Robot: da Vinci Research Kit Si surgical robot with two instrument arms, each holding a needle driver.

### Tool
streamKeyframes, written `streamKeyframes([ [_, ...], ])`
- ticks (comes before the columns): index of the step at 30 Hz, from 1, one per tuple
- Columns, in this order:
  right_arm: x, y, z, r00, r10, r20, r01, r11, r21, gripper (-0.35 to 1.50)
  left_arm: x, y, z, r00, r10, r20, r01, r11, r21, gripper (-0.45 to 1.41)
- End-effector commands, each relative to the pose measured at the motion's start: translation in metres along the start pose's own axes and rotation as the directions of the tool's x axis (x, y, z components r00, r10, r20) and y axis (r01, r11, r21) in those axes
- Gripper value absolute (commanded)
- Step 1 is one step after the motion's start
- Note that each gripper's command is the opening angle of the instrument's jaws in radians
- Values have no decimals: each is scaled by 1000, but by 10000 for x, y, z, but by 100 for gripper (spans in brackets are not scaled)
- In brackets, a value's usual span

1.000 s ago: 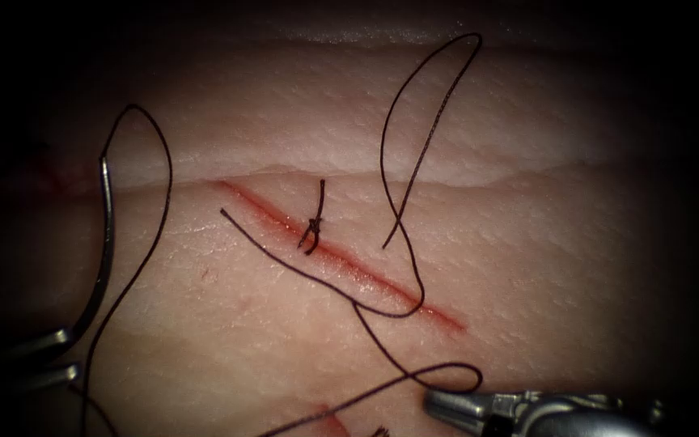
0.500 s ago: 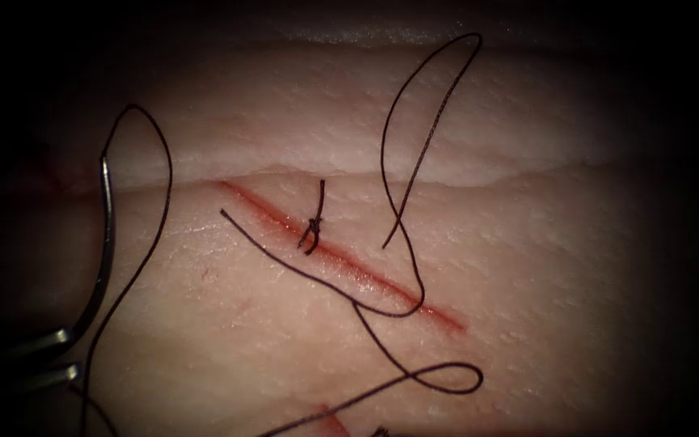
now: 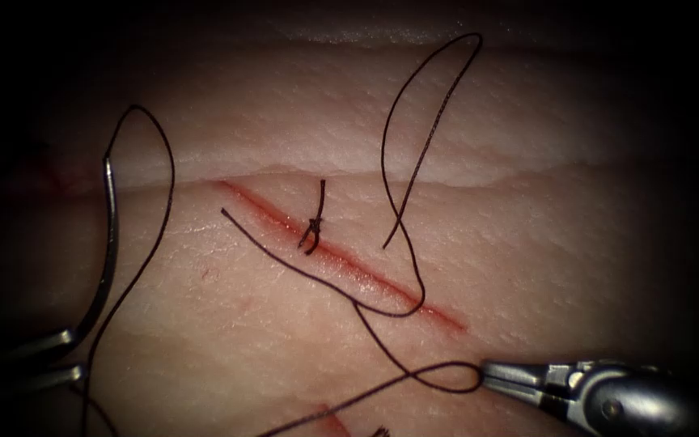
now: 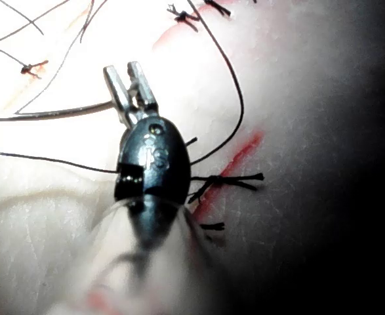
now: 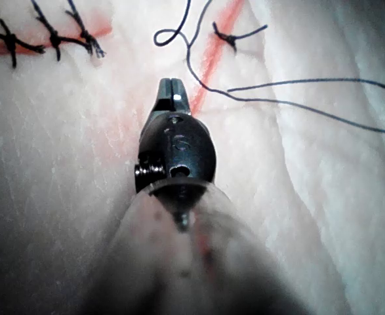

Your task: Wound Closure

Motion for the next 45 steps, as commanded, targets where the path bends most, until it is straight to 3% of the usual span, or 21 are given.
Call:
streamKeyframes([
  [1, 6, 10, 24, 999, -42, -18, 42, 999, -3, -8, -4, 3, 6, 1000, 0, -1, 0, 1000, -1, -45],
  [4, 14, 14, 47, 990, -132, -48, 131, 991, -8, -5, -5, 3, 6, 1000, 0, -1, 0, 1000, -2, -45],
  [8, 18, 13, 69, 982, -164, -88, 163, 986, -25, 41, -4, 2, 4, 1000, -1, -2, 1, 1000, -4, -45],
  [12, 16, 12, 80, 977, -179, -113, 178, 984, -17, 52, -4, 0, 2, 1000, -2, -2, 2, 1000, -6, -45],
  [16, 12, 14, 89, 977, -182, -111, 180, 983, -22, 91, -4, 0, 3, 1000, -2, -2, 2, 1000, -6, -45],
  [18, 10, 15, 91, 976, -188, -110, 187, 982, -25, 101, -4, 0, 3, 1000, -2, -2, 2, 1000, -6, -45],
  [33, -16, 29, 71, 977, -197, -86, 195, 980, -33, 91, -4, 1, 3, 1000, -2, -2, 2, 1000, -6, -45],
  [45, -21, 13, 85, 973, -216, -79, 213, 976, -39, 91, -4, 1, 3, 1000, -1, -2, 1, 1000, -5, -45],
])
